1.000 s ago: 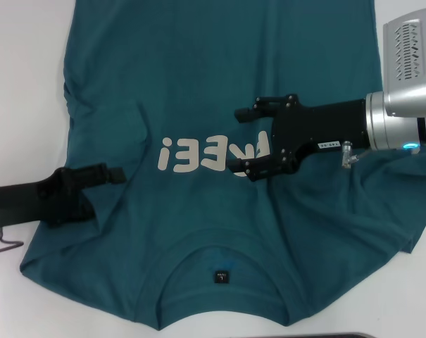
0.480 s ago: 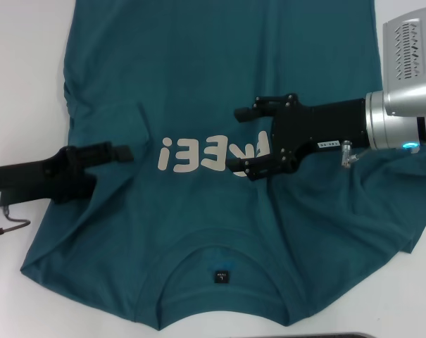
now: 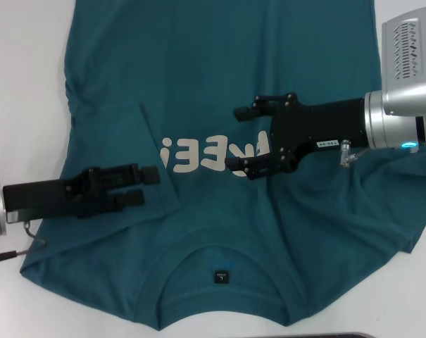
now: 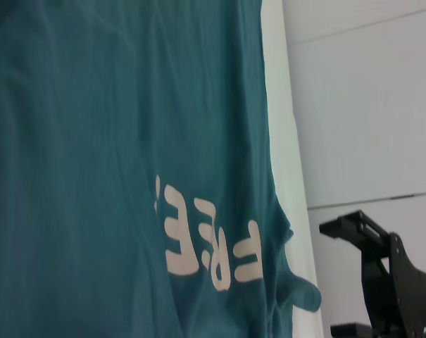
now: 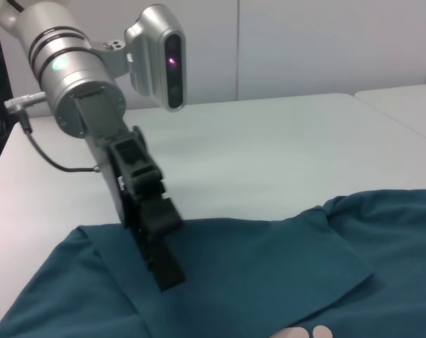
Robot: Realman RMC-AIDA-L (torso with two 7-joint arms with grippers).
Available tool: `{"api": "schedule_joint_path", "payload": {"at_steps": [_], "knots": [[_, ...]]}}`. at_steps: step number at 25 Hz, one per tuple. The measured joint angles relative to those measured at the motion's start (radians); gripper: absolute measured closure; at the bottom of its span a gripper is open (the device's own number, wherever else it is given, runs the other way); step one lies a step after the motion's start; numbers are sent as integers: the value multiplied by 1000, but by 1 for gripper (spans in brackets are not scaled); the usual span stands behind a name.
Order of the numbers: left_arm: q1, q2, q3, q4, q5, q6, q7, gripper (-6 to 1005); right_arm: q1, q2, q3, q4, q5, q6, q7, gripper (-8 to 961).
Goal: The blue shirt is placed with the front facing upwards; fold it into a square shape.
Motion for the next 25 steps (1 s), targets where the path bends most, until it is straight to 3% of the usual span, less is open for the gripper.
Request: {"api": "schedule_joint_path", "payload": {"at_steps": [6, 9, 12, 15, 18, 20, 23, 25], "knots": [[17, 15, -14, -17, -6, 8, 22, 157, 1, 0, 0, 0, 0, 0, 0, 85], [32, 25, -20, -61, -22, 55, 129, 157, -1, 0, 0, 0, 1, 0, 0, 86], [62, 17, -30, -101, -30, 152, 422, 157, -2, 1, 0, 0, 5, 0, 0, 86], [132, -15, -39, -99, -63, 209, 840, 156, -5, 0, 0, 4, 24, 0, 1, 86], [207, -40, -53, -19, -137, 197, 1285, 156, -9, -1, 0, 11, 50, 0, 2, 86], [234, -39, -75, 59, -173, 181, 1482, 154, -13, -1, 0, 13, 70, 0, 11, 86], [251, -37, -119, 133, -196, 174, 1635, 150, -21, -2, 9, 15, 111, -3, 91, 87], [257, -37, -130, 139, -196, 180, 1638, 148, -24, -5, 30, 12, 124, -3, 180, 87]]}}
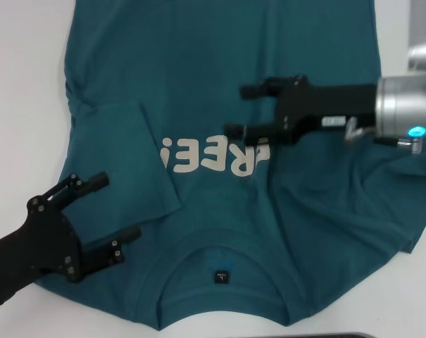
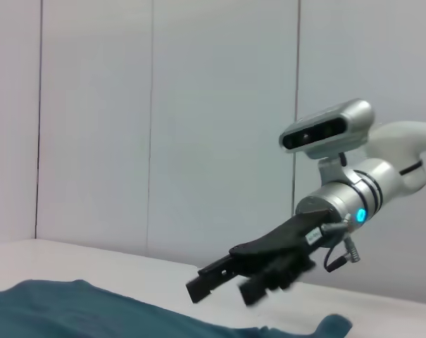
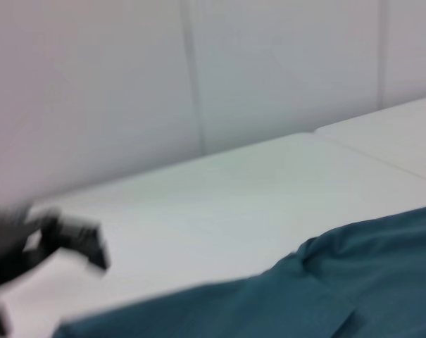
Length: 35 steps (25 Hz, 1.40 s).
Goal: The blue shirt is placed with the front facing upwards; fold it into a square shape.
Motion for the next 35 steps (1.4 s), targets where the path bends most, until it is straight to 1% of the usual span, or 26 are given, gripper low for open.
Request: {"api": "schedule_joint_path", "payload": {"at_steps": [1, 3, 4, 5, 6, 8, 9, 10, 11, 12, 13, 14, 17, 18, 19, 23, 26, 29, 35], "knots": [[2, 0, -1, -1, 1, 7, -24, 147, -3, -3, 22, -2, 1, -4, 56, 87], [1, 3, -1, -5, 4, 17, -110, 145, -17, -17, 90, -3, -7, -23, 176, 87], [-2, 7, -1, -6, 6, 17, -165, 146, -27, -28, 127, -3, -14, -42, 228, 87], [-4, 10, -1, -7, 5, 15, -210, 147, -41, -48, 178, -3, -22, -72, 289, 87], [-6, 14, -2, -8, 2, 13, -254, 147, -54, -70, 235, -1, -29, -115, 356, 87], [-10, 20, -6, -8, -3, 14, -317, 149, -73, -126, 339, 2, -62, -188, 489, 88], [-13, 21, -11, -8, -6, 16, -340, 150, -76, -159, 391, 3, -99, -230, 554, 88], [-16, 22, -17, -8, -8, 16, -356, 151, -77, -196, 439, 3, -141, -263, 607, 88], [-18, 22, -23, -8, -9, 15, -363, 152, -74, -225, 479, 1, -198, -297, 648, 88], [-20, 22, -30, -9, -9, 15, -370, 153, -70, -246, 514, -8, -247, -319, 675, 88], [-24, 22, -33, -9, -9, 14, -374, 154, -54, -264, 575, -52, -388, -348, 716, 88], [-27, 22, -36, -9, -9, 15, -379, 155, -54, -264, 575, -52, -388, -348, 716, 88], [-37, 19, -40, -9, -9, 13, -390, 155, -18, -267, 625, -104, -589, -361, 750, 88], [-39, 18, -41, -9, -9, 12, -393, 155, 7, -267, 637, -119, -675, -376, 768, 88], [-41, 17, -45, -9, -9, 11, -397, 155, 7, -267, 637, -119, -675, -376, 768, 89], [-45, 16, -65, -9, -10, 17, -416, 156, 47, -268, 641, -126, -764, -401, 808, 89], [-46, 15, -80, -10, -10, 18, -420, 156, 59, -260, 635, -113, -799, -402, 819, 89], [-46, 14, -91, -10, -10, 16, -423, 156, 59, -254, 635, -85, -807, -398, 818, 89], [-55, 16, -96, -10, -13, 10, -425, 155, 39, -254, 642, -68, -807, -402, 814, 90]]}}
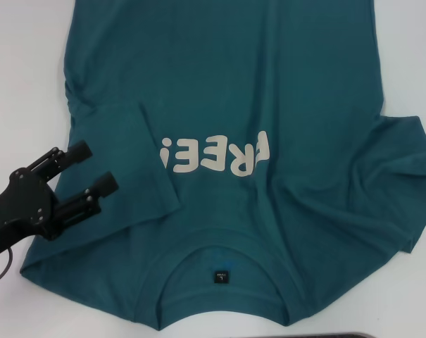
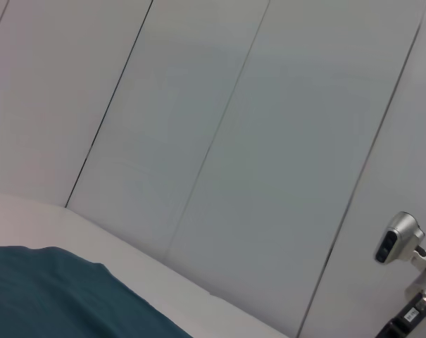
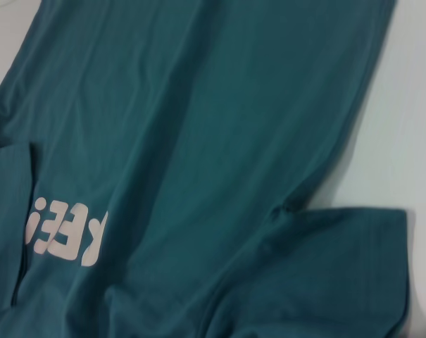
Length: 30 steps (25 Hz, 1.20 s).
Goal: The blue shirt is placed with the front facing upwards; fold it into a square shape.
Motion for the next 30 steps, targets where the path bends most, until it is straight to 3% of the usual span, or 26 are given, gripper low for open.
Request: {"api": "schedule_joint_path", "payload": {"at_steps": [10, 30], "knots": [[-4, 1, -3, 0, -10, -22, -1, 155, -4, -7, -6, 30, -29, 34, 43, 91], [5, -2, -4, -11, -24, -38, 1, 154, 11, -1, -9, 85, -34, 67, 69, 93]]}}
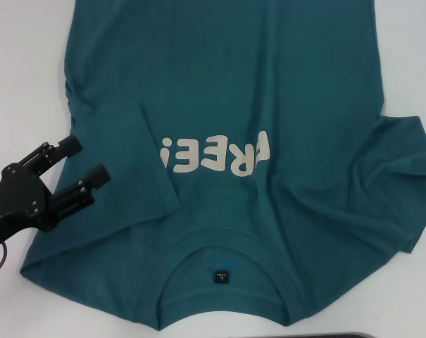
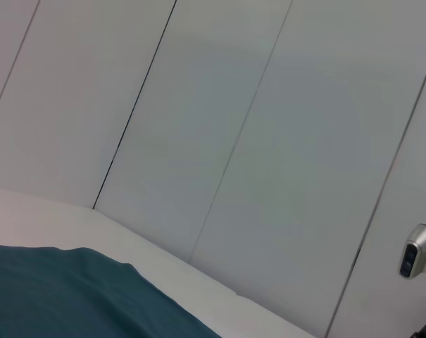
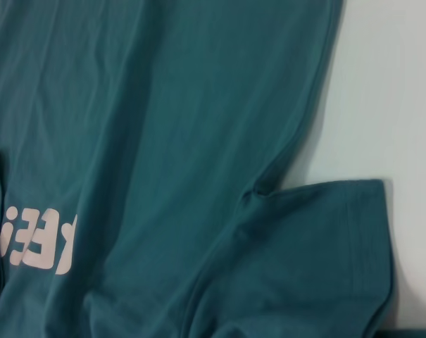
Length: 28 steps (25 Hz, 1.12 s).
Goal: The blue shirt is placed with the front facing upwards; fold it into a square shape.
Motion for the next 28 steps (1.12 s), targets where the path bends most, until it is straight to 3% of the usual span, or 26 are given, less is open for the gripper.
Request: {"api": "schedule_joint_path", "payload": {"at_steps": [13, 28], "knots": [[2, 0, 0, 0, 0, -1, 0, 154, 14, 2, -32, 50, 1, 39, -2, 94], [-1, 0, 0, 0, 1, 0, -3, 153, 48, 25, -29, 63, 11, 52, -34, 95]]}}
